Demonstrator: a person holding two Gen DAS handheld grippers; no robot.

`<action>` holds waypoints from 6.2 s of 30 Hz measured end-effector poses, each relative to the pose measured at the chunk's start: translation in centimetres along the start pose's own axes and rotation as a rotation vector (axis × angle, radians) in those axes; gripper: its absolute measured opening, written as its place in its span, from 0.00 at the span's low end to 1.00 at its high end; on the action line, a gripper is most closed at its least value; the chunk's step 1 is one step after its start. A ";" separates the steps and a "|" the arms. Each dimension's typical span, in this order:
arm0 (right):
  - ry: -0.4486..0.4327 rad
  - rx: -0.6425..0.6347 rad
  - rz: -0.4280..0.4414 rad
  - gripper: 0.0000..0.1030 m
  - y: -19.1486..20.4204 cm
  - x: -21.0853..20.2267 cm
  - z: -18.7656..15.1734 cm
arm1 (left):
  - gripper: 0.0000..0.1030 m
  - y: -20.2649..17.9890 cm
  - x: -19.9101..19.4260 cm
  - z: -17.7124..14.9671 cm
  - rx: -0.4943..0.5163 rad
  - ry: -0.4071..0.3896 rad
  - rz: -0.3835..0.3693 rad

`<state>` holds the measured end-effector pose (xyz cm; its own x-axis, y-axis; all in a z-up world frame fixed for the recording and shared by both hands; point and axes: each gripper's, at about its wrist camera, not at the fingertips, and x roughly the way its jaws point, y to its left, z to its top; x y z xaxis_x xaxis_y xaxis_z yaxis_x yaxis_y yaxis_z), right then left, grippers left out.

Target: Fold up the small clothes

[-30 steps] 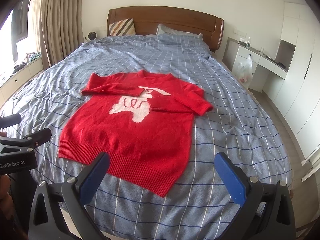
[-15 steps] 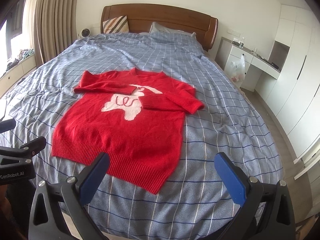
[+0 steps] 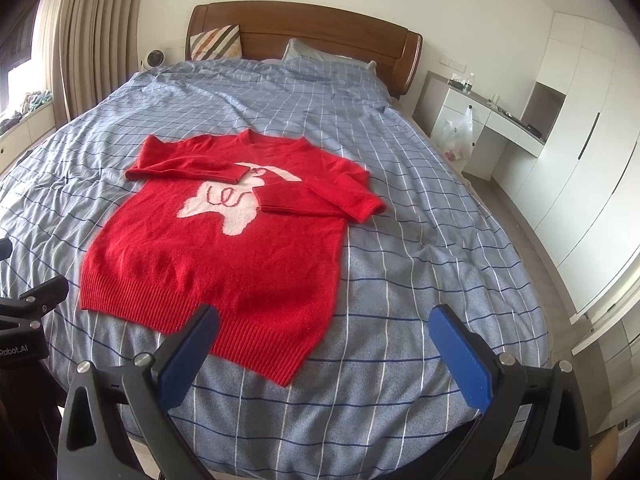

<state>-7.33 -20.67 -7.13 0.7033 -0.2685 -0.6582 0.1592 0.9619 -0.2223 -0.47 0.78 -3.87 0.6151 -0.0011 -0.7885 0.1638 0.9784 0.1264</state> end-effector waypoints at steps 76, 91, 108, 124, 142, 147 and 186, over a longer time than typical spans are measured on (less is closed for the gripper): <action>0.083 -0.333 0.428 0.57 3.7 18.3 8.7 | 0.87 12.7 9.6 -6.8 -0.347 -0.151 0.180; -0.025 0.357 0.195 0.08 -21.2 17.4 8.1 | 0.87 12.6 11.6 -6.9 -0.354 -0.060 0.141; 0.015 1.017 0.328 0.20 -36.3 21.1 -9.1 | 0.88 12.4 12.4 -7.5 -0.352 -0.033 0.159; 0.062 0.793 0.030 0.52 -35.2 17.2 -8.5 | 0.90 10.7 7.7 -1.1 -0.139 -0.142 0.162; -0.069 0.553 0.283 0.68 -19.6 10.8 -9.0 | 0.71 -11.5 23.0 15.1 0.622 0.040 -0.111; -0.065 0.546 0.297 0.68 -19.1 11.0 -9.2 | 0.05 -11.5 24.1 16.5 0.530 0.057 -0.169; -0.061 0.557 0.201 0.68 -17.5 11.2 -9.7 | 0.26 30.7 22.2 2.0 -0.731 0.032 0.232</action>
<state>-8.97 -41.03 -17.61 0.7934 -0.0905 -0.6020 0.3464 0.8803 0.3242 19.75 30.37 -16.26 0.5470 0.2163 -0.8087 -0.5254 0.8408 -0.1305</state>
